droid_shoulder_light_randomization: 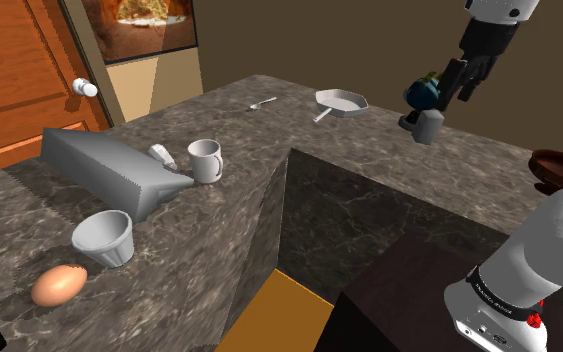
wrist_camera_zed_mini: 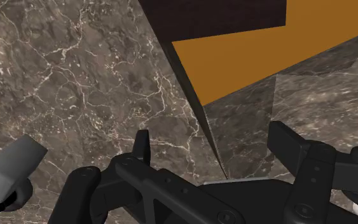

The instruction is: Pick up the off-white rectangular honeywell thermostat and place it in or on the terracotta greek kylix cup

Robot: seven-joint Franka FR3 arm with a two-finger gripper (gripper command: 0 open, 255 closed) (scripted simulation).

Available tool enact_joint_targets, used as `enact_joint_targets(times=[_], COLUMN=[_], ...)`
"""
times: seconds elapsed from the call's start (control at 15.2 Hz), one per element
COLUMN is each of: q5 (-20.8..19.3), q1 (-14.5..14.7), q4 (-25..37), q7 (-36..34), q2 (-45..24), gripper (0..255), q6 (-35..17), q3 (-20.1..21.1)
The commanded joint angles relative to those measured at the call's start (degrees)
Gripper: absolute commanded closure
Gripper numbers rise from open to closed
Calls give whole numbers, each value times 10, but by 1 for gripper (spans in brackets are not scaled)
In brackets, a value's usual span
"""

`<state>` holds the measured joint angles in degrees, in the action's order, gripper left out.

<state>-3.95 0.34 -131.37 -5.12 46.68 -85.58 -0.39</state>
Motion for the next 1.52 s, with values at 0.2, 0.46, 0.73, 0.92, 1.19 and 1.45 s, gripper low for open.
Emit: enact_joint_targets(times=[0.2, 0.46, 0.73, 0.92, 1.19, 1.45], q5=[-20, -43, -60, -68, -70, -61], q1=[-14, -32, -48, -57, -69, -78], q4=[-5, -4, 7, 22, 49, 86], q7=[21, 48, 75, 96, 126, 159], q2=[-26, -69, -120, -163, -226, -296], gripper=[0, 0, 0, 0, 0, 0], q6=[-31, -73, -114, -143, -180, -212], q3=[-31, -73, -115, -146, -187, -227])
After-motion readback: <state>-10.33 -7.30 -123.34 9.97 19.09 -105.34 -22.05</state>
